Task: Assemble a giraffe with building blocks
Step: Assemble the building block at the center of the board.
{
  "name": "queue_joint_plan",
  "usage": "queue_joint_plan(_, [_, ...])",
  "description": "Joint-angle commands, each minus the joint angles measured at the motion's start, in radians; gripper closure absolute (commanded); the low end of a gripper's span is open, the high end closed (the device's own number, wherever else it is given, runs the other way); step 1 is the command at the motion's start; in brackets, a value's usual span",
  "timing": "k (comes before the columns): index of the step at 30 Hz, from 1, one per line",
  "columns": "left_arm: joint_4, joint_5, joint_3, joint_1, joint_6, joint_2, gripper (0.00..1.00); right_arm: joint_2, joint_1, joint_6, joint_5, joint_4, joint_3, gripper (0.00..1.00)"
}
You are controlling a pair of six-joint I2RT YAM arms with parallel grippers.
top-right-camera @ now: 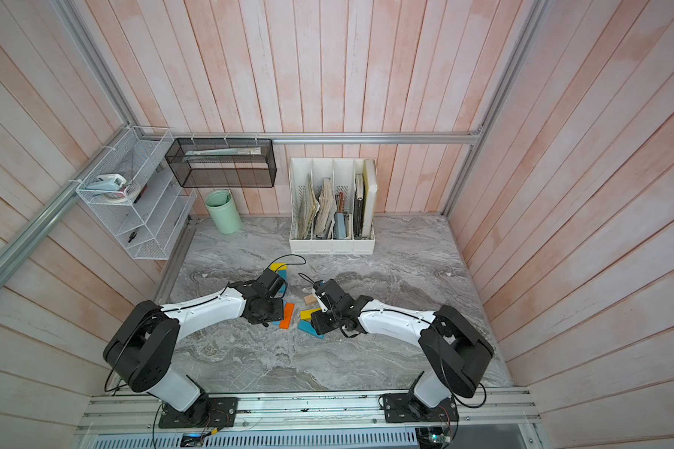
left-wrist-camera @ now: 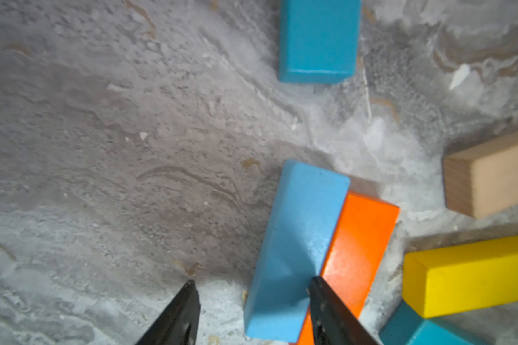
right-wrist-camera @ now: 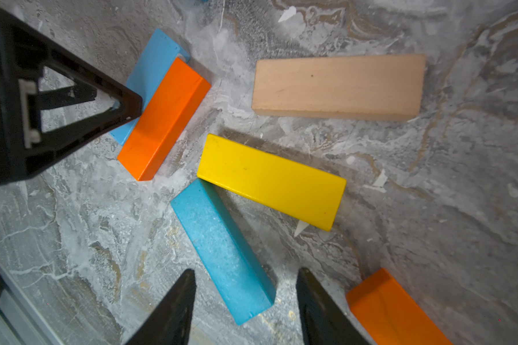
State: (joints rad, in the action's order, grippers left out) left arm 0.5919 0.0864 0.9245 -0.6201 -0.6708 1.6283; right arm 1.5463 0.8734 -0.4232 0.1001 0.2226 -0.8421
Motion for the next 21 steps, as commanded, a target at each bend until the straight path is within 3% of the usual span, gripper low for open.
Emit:
queue_joint_plan(1, [0.033, 0.013, 0.037, -0.029, 0.020, 0.041, 0.38, -0.023, -0.005, -0.014, 0.006, -0.017, 0.018, 0.43])
queue_joint_plan(13, [0.043, 0.067, 0.055, -0.051, 0.000, 0.075, 0.38, -0.026, -0.006, -0.018, 0.009, -0.029, 0.034, 0.43])
queue_joint_plan(21, [0.050, 0.036, 0.098, -0.049, -0.033, 0.088, 0.50, -0.029, -0.006, -0.021, 0.013, -0.033, 0.034, 0.44])
